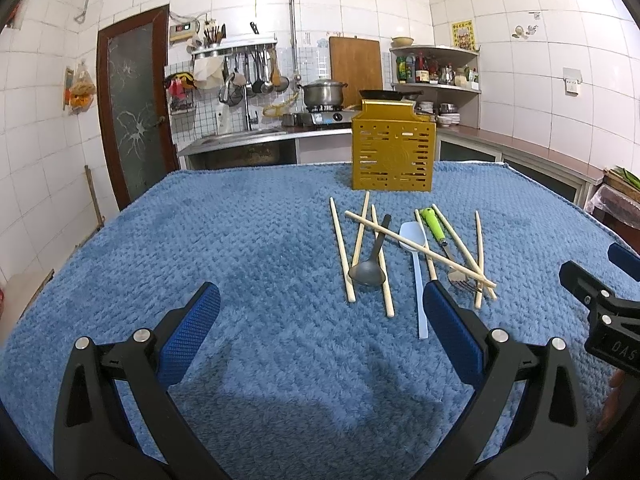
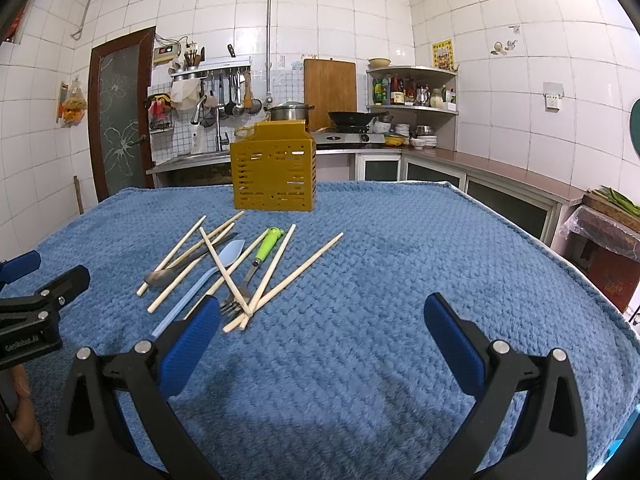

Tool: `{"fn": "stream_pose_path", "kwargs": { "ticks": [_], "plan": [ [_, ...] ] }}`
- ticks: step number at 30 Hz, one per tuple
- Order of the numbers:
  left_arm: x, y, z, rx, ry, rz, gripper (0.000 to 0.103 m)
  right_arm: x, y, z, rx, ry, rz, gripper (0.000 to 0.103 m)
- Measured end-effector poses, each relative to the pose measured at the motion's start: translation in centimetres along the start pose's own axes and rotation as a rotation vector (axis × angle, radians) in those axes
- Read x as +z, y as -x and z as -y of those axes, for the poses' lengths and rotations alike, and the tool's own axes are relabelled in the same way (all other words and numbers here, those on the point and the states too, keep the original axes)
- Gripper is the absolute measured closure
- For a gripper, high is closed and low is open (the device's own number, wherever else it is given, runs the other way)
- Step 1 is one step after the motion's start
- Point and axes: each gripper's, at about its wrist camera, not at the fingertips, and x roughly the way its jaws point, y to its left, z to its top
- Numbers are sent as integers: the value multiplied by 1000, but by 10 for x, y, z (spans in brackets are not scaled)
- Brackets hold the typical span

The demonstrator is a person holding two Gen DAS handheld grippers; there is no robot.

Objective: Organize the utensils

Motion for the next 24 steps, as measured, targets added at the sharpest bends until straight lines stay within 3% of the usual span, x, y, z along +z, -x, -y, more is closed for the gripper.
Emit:
{"fn": "stream_pose_path", "kwargs": {
  "ticks": [7, 14, 19, 24],
  "plan": [
    [21, -18, -7, -13, 9, -107, 5, 21, -20, 4, 42, -36, -74, 4],
    [48, -29, -5, -42, -23, -120, 5, 43, -49, -12, -13, 35, -110, 4],
    [63, -51, -5, -62, -43, -160, 5, 56, -89, -17, -50, 59, -194, 4],
    [86, -80, -13, -54, -14, -176, 5, 66, -126, -7, -79, 16, -251, 4]
  ]
}}
